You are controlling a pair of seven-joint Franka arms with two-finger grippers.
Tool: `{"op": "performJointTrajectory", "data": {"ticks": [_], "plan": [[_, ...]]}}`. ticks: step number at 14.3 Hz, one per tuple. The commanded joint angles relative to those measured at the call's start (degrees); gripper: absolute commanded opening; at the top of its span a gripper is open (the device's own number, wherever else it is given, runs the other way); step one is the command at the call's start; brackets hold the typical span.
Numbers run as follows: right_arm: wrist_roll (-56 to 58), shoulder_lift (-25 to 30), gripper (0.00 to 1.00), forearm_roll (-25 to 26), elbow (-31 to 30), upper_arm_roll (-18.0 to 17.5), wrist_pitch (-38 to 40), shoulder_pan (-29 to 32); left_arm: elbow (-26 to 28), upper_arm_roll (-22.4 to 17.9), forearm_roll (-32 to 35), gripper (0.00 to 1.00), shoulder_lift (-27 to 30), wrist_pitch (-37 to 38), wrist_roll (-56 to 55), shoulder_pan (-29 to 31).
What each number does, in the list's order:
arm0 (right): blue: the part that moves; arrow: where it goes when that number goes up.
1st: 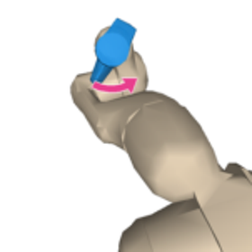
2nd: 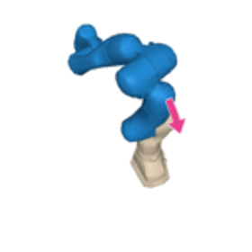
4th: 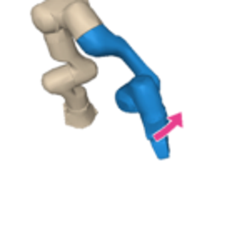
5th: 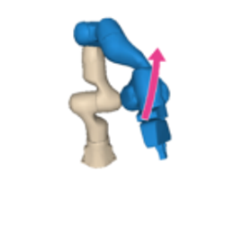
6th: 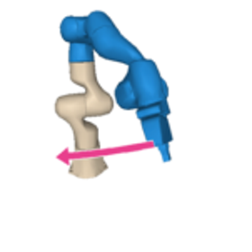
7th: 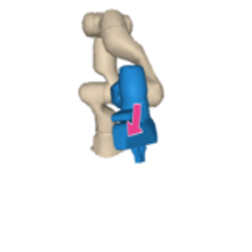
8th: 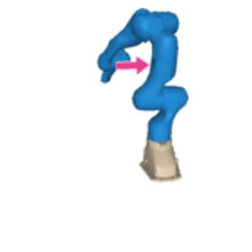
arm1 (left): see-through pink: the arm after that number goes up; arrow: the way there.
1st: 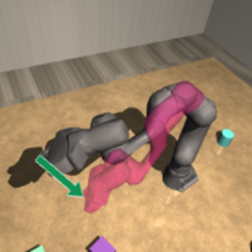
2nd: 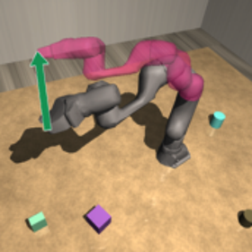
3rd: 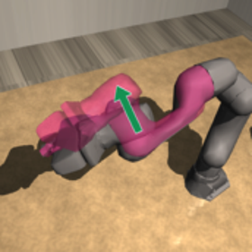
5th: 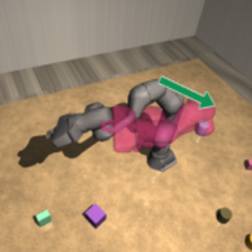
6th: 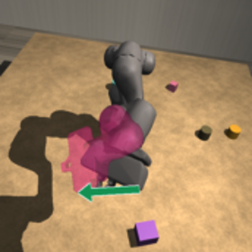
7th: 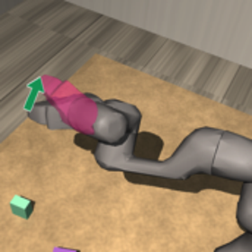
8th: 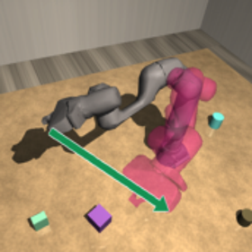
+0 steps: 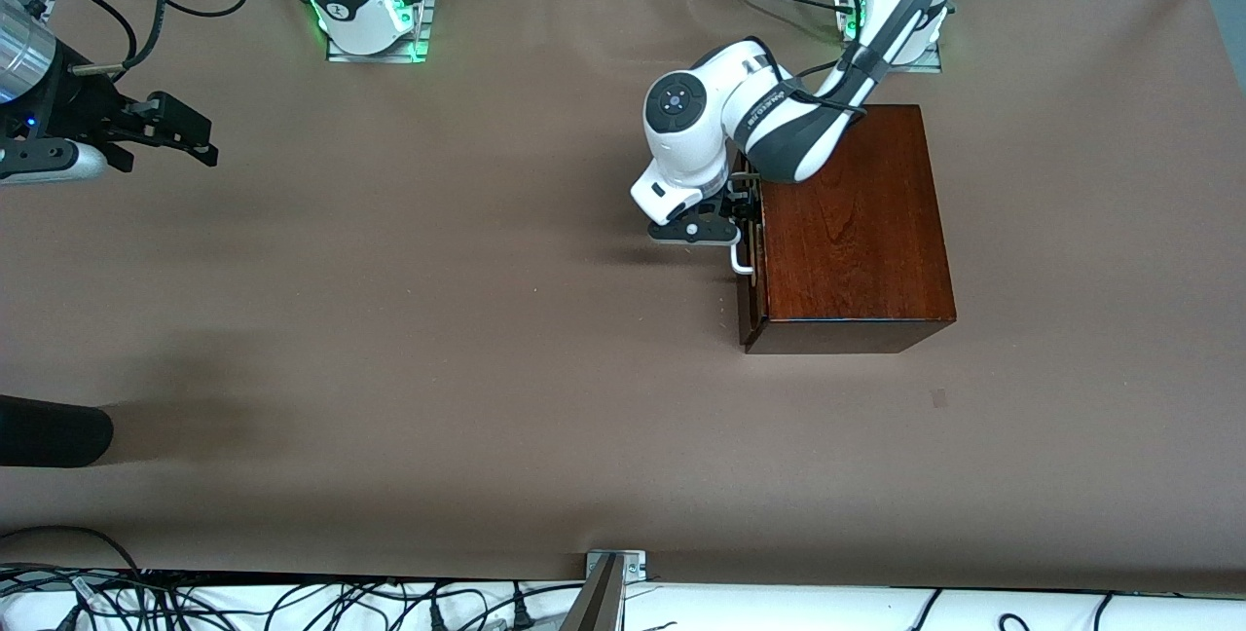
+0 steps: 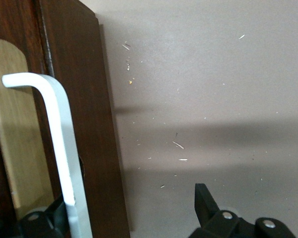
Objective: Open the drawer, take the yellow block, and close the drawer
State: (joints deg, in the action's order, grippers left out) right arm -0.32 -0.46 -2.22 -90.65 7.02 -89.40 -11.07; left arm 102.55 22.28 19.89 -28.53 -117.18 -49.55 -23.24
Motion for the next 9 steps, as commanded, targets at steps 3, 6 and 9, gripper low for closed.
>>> {"op": "performJointTrajectory", "data": {"ticks": [3, 6, 9], "plan": [[0.4, 0.8, 1.0, -0.9, 0.6, -0.3, 1.7, 0.5, -6.0, 0.3, 3.4, 1.0, -7.2, -4.4, -2.6, -5.0], [0.5, 0.8, 1.0, -0.9, 0.6, -0.2, 1.8, 0.5, -10.7, 0.3, 3.1, 1.0, -10.2, -4.3, -2.7, -6.4], [0.5, 1.5, 1.0, -0.9, 0.6, 0.6, 1.8, 0.5, -13.2, 0.3, 2.5, 1.0, -10.6, -4.3, -2.4, -7.6]]}}
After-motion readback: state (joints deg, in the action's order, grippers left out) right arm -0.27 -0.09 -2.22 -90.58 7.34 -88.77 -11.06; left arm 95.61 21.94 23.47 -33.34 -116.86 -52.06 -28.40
